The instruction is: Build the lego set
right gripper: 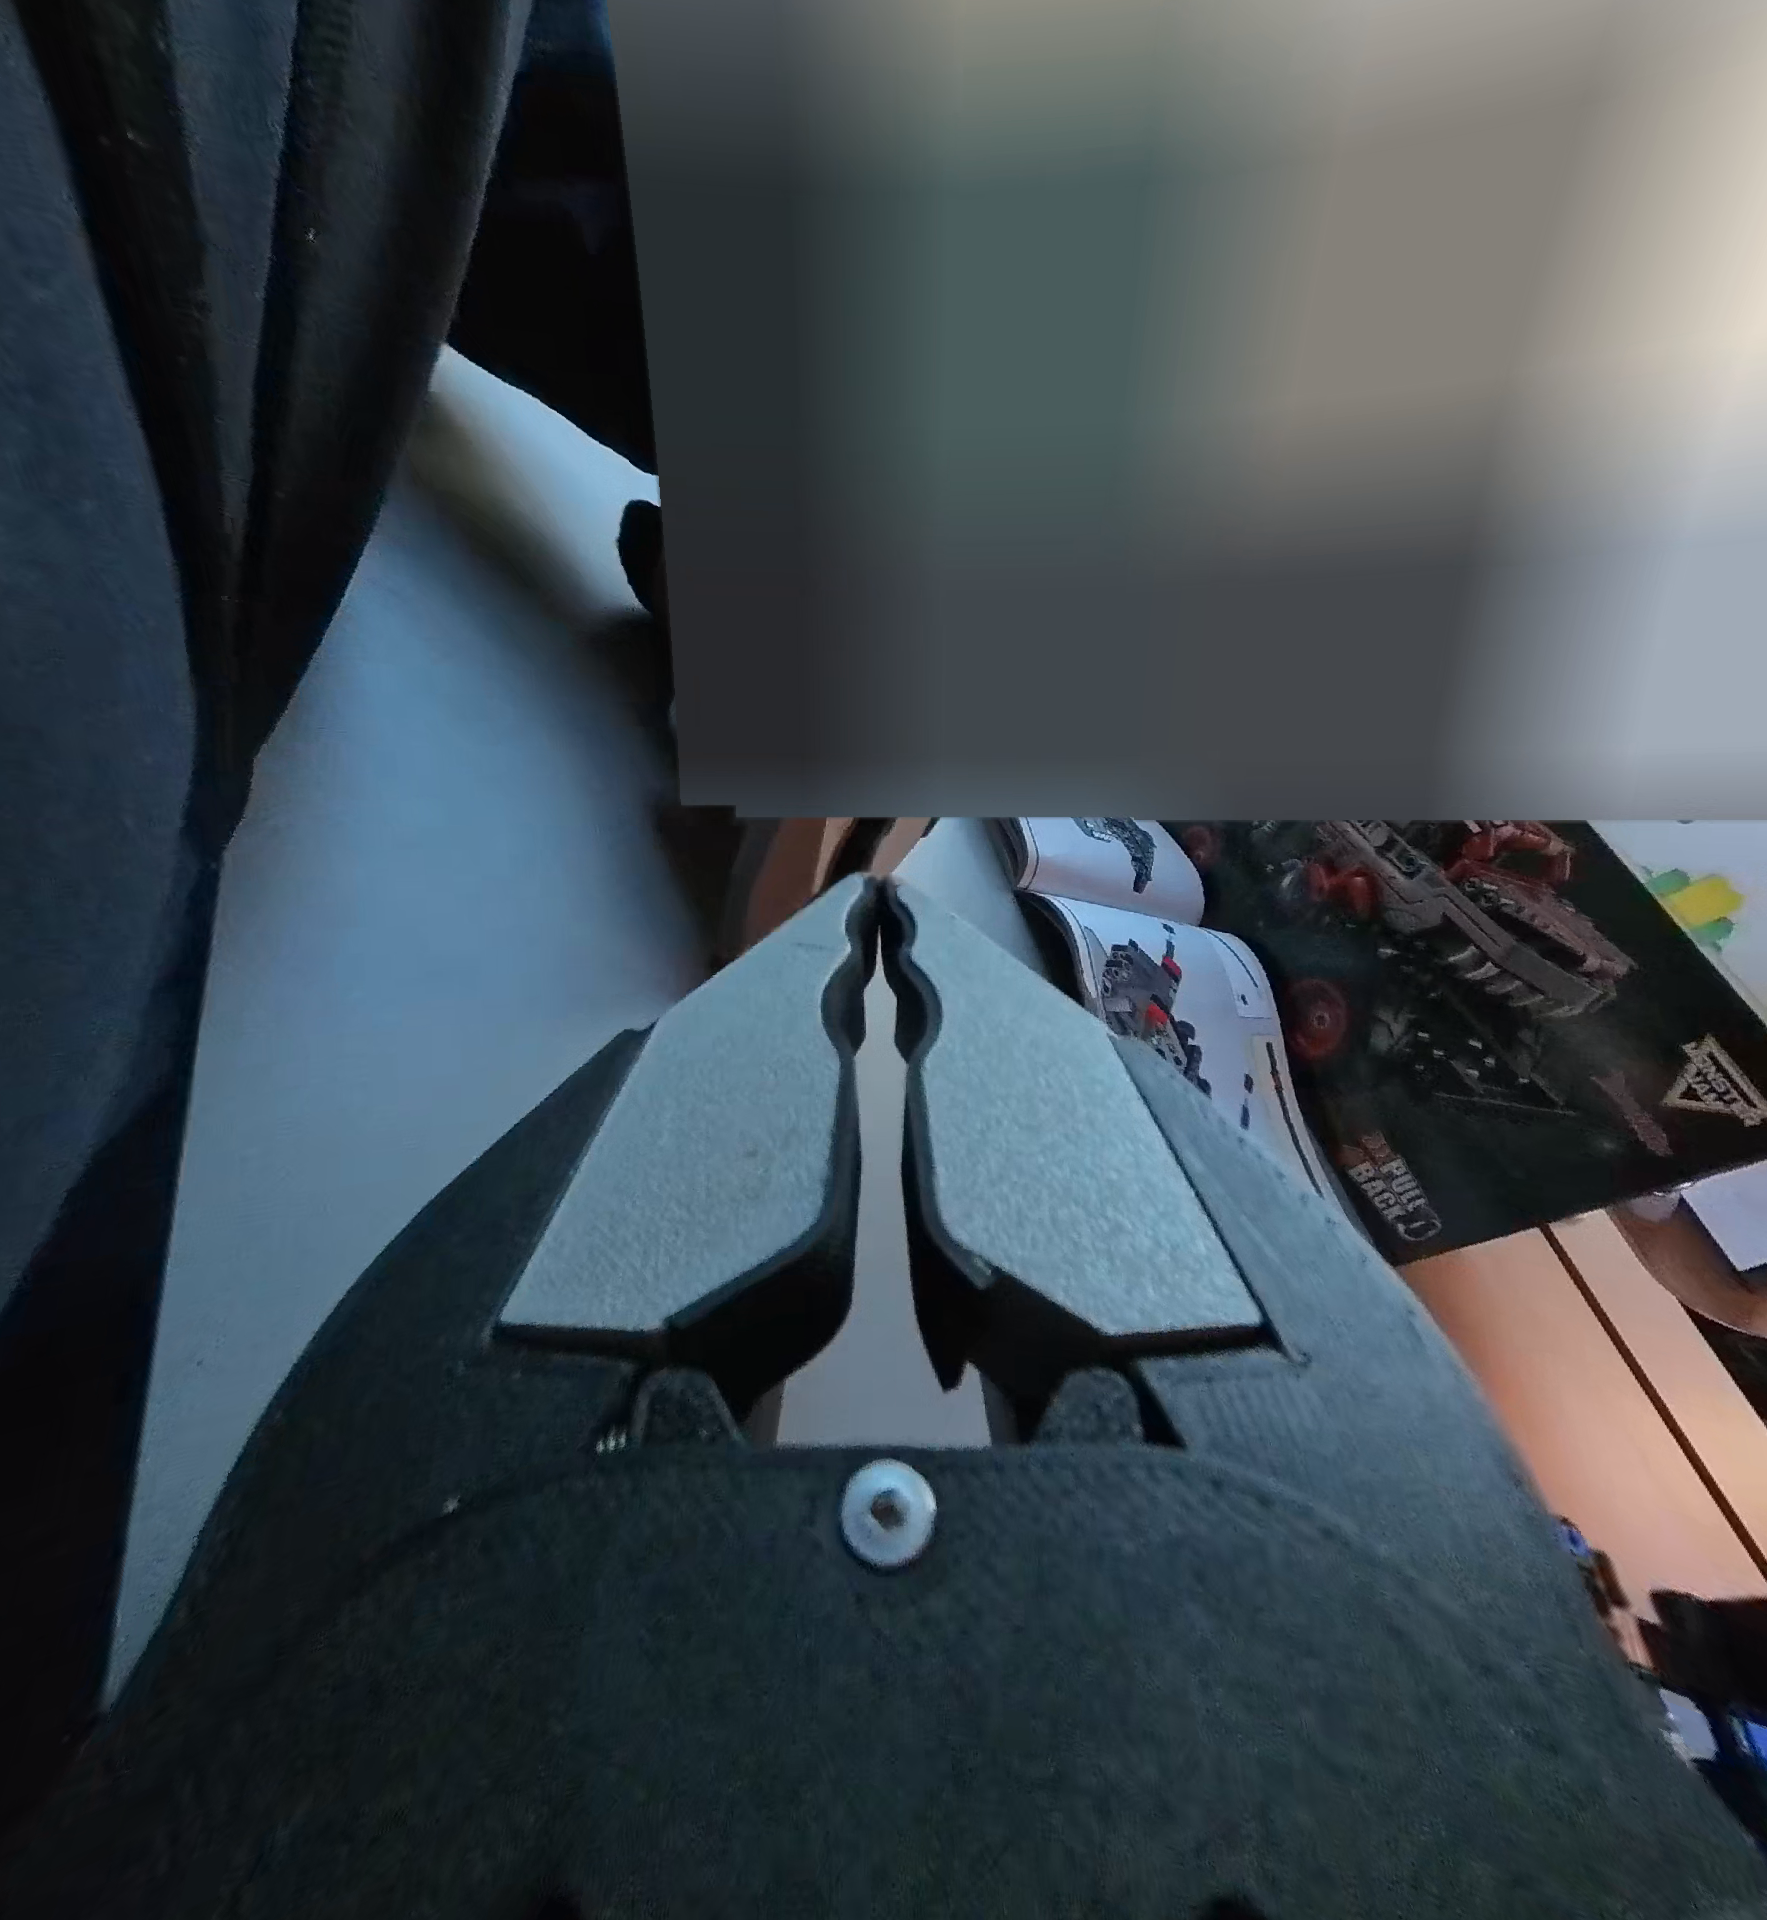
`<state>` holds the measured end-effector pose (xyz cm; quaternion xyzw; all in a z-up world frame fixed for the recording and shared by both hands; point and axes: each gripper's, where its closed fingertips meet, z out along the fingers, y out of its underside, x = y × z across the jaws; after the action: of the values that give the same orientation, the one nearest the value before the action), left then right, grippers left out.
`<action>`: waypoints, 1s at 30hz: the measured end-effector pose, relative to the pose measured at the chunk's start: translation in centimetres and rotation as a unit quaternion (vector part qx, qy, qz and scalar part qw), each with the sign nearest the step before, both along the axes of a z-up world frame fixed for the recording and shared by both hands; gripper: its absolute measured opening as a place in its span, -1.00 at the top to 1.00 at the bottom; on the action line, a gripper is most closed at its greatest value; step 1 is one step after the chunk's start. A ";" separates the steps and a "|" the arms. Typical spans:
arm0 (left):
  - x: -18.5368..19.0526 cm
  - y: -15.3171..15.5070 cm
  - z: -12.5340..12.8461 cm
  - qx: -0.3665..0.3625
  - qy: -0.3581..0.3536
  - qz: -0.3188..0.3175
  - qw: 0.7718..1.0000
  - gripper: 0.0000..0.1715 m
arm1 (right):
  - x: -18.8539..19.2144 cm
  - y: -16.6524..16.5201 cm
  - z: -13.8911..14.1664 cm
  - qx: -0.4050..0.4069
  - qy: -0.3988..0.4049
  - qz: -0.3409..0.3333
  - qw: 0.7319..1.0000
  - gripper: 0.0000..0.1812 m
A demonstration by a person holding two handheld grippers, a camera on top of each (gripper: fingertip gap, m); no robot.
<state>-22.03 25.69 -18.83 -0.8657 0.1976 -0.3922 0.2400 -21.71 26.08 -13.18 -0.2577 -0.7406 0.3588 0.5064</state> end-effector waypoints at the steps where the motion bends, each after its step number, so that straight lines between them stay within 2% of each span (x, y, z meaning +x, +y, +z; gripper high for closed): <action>1: 0.0 0.0 0.0 0.001 0.001 0.000 1.000 0.90 | 0.0 -0.1 -0.1 0.002 -0.002 0.003 1.000 1.00; 10: -0.7 0.3 0.1 0.016 0.010 0.026 0.999 0.85 | 0.1 -0.3 -0.2 0.014 -0.004 -0.009 1.000 1.00; 18: -2.7 -0.4 0.2 0.057 0.054 0.067 0.995 0.71 | 0.3 0.0 0.4 -0.006 0.004 -0.020 1.000 1.00; 24: -3.4 -1.2 0.0 0.092 0.081 0.071 0.990 0.69 | 0.6 0.2 1.4 -0.042 0.019 -0.020 0.999 1.00; 30: -3.5 -1.1 0.0 0.086 0.064 0.073 0.992 0.71 | 0.7 0.1 1.7 -0.059 0.018 -0.013 0.998 1.00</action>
<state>-25.51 24.55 -18.78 -0.8773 0.1817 -0.2989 0.3285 -20.99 26.21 -11.51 -0.2905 -0.7051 0.3997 0.5086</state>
